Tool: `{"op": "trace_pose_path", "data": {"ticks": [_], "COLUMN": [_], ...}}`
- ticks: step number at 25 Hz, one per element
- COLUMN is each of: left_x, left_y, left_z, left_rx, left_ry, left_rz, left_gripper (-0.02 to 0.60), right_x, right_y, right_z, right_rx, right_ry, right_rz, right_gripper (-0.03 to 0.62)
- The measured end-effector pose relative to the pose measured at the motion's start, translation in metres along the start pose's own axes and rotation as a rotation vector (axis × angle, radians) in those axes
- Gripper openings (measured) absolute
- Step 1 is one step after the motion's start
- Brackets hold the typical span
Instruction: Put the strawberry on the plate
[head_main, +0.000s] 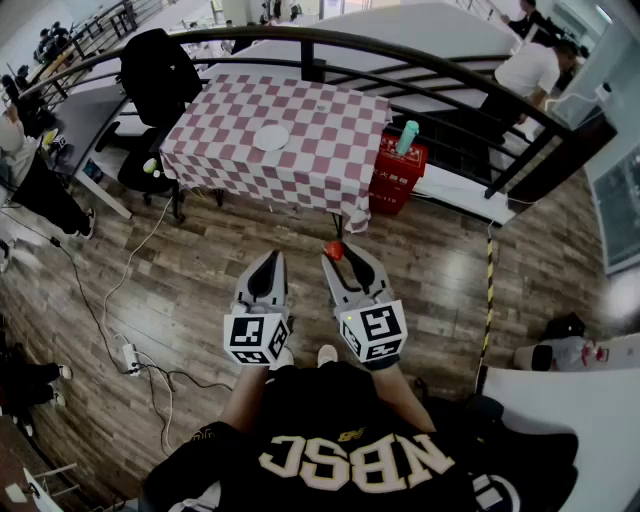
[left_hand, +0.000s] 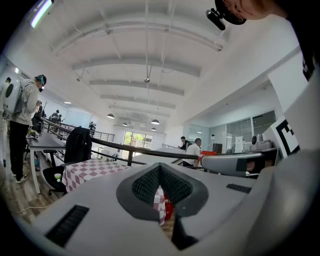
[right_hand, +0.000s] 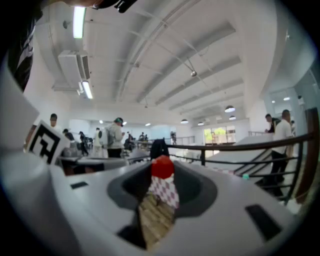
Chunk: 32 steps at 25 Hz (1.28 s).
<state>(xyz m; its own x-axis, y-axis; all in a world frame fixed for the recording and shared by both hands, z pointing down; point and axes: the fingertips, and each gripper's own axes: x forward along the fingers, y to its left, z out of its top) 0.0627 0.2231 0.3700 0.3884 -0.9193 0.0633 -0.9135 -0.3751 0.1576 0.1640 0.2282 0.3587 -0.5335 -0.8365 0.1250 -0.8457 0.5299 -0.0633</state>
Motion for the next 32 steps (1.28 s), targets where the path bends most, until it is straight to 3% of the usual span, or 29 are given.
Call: {"op": "trace_pose_path", "data": {"ticks": [7,18,26,32], "left_x": [-0.002,0.010,0.082,0.153], "left_y": [-0.031,-0.013,0.054,0.123], "left_z": [-0.014,-0.025,-0.037,-0.019], "left_rx": [0.036,0.053,0.005,0.009], "left_ry": [0.030,0.045,0.069,0.057], "left_rz": [-0.021,0.014,0.006,-0.008], "left_gripper": [0.008,0.008,0.008,0.008], "right_x": [-0.010,0.014,0.098,0.189], "right_y": [-0.026,-0.017,-0.044,-0.063], "right_z": [-0.021,-0.031,-0.042,-0.025], "right_rx": [0.067,0.078,0.100,0.077], "right_ry": [0.019,0.006,0.048,0.049], "right_rz": [-0.025,0.036,0.003,-0.030], "right_gripper": [0.144,0.144,0.144,0.144]}}
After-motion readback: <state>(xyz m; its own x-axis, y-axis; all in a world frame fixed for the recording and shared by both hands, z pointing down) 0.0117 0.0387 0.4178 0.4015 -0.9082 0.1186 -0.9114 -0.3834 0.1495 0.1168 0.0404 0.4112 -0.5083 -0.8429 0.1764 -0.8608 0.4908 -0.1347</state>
